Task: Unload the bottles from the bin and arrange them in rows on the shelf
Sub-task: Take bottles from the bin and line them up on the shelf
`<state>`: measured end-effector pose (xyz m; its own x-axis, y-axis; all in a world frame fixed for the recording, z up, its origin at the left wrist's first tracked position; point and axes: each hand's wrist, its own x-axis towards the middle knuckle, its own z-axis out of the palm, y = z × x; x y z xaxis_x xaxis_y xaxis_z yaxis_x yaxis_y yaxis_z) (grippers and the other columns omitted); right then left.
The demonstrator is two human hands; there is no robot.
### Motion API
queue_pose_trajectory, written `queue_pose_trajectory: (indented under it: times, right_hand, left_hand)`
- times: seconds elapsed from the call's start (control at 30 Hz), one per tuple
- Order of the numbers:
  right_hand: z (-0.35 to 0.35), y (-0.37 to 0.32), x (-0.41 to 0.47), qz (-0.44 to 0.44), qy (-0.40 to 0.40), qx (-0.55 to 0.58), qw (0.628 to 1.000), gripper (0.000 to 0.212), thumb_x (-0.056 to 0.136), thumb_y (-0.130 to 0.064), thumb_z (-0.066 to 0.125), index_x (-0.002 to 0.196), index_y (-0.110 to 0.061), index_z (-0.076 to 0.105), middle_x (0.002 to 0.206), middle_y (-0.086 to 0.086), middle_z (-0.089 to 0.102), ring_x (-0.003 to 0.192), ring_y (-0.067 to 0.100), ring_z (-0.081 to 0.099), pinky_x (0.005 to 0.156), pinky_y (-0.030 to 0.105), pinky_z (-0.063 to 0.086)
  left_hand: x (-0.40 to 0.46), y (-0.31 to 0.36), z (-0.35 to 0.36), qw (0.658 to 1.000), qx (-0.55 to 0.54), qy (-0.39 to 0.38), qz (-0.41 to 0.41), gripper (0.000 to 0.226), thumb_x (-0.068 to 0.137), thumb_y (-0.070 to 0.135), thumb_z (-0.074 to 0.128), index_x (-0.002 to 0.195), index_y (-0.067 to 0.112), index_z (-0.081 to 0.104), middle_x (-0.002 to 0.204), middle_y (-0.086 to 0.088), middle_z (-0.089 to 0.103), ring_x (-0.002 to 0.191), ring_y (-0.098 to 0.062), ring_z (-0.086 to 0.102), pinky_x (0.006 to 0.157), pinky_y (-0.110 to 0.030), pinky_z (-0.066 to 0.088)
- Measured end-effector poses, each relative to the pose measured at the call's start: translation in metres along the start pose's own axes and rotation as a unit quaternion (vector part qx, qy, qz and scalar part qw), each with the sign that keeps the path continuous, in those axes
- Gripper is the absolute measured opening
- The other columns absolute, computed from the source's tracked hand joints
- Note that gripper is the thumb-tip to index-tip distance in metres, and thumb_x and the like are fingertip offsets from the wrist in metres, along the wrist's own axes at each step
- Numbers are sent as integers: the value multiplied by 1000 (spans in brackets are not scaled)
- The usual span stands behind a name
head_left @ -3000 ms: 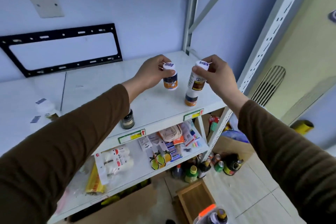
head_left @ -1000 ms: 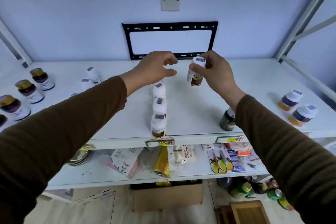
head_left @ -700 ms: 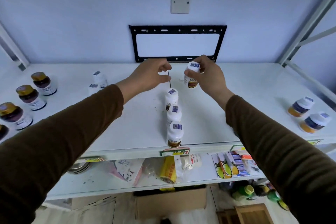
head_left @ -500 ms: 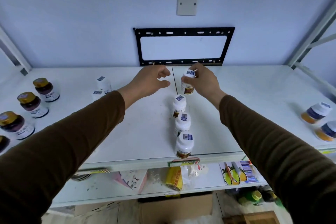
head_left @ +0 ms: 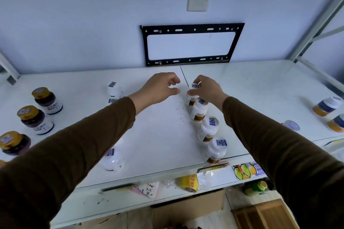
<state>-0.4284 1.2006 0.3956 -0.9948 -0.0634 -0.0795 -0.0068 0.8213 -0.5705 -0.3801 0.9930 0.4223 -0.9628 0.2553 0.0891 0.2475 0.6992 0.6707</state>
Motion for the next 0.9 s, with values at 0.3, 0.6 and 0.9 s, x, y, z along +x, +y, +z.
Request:
queue_pose_trajectory:
  times: [0.3, 0.6, 0.9]
  right_hand:
    - [-1, -11, -7, 26, 3, -13, 1000, 46, 74, -42, 82, 104, -24, 52, 90, -4, 59, 68, 17, 63, 48, 23, 45]
    - [-41, 0, -55, -16, 100, -28, 994, 59, 79, -54, 73, 125, -22, 55, 126, -2, 61, 98, 16, 56, 68, 26, 42]
    - [-97, 41, -166, 5, 205, 10, 979, 45, 84, -43, 73, 122, -26, 58, 119, -8, 63, 108, 12, 57, 81, 26, 39]
  left_hand:
    - [-4, -2, -4, 1000, -12, -21, 19, 32, 87, 29, 73, 117, 20, 65, 118, 1, 66, 107, -15, 61, 92, -29, 50]
    - [-2, 20, -3, 998, -16, -23, 54, 30, 87, 32, 73, 115, 24, 65, 120, 5, 64, 111, -12, 60, 93, -30, 50]
    - [-4, 100, 25, 989, -25, -30, 142, 31, 85, 38, 73, 114, 30, 65, 119, 12, 64, 110, -7, 58, 94, -30, 49]
